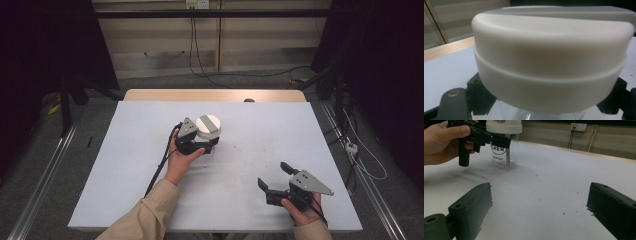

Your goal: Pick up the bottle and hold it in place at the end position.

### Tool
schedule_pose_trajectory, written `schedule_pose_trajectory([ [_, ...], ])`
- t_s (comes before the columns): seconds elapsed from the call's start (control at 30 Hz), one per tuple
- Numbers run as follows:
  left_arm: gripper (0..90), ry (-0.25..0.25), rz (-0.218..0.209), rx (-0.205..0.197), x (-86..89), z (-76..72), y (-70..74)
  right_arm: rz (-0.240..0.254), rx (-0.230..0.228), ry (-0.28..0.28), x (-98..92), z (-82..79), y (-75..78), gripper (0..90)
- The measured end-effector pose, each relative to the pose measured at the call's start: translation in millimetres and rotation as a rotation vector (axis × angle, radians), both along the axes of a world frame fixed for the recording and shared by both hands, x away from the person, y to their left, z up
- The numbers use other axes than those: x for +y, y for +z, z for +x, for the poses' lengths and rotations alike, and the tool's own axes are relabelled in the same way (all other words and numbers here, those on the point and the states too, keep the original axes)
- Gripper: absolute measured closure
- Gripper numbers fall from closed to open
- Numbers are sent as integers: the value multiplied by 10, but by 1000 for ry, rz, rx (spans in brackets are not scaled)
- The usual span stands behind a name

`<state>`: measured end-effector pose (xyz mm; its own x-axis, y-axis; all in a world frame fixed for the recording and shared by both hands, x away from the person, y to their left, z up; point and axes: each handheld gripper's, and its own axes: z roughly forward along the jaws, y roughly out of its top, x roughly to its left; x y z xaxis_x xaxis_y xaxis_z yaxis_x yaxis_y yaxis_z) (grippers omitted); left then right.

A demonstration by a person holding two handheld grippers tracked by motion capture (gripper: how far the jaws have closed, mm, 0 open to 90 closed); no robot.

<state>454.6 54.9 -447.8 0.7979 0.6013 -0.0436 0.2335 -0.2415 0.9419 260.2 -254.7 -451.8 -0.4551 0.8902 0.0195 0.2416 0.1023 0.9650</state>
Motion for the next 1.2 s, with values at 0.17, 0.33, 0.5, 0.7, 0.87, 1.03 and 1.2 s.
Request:
schedule_pose_trajectory([
  [0.17,185,-4,6,-9,-41,24,-25,-1,2,0,2,0,-2,52],
  [0.33,185,-6,6,2,-69,30,-60,0,2,-3,-5,2,-4,52],
  [0.5,185,-8,4,3,-81,31,-65,-1,4,-3,-5,8,-10,52],
  [0.7,185,-21,6,-5,-108,28,-59,-4,7,-1,-2,10,-16,52],
  [0.87,185,-23,4,-11,-117,33,-79,-6,9,-3,4,27,-23,52],
  [1.03,185,-32,9,-27,-106,15,-92,-7,11,6,30,58,-27,52],
  [1.2,184,-33,4,-20,-84,8,-103,-14,16,24,75,104,-37,52],
])
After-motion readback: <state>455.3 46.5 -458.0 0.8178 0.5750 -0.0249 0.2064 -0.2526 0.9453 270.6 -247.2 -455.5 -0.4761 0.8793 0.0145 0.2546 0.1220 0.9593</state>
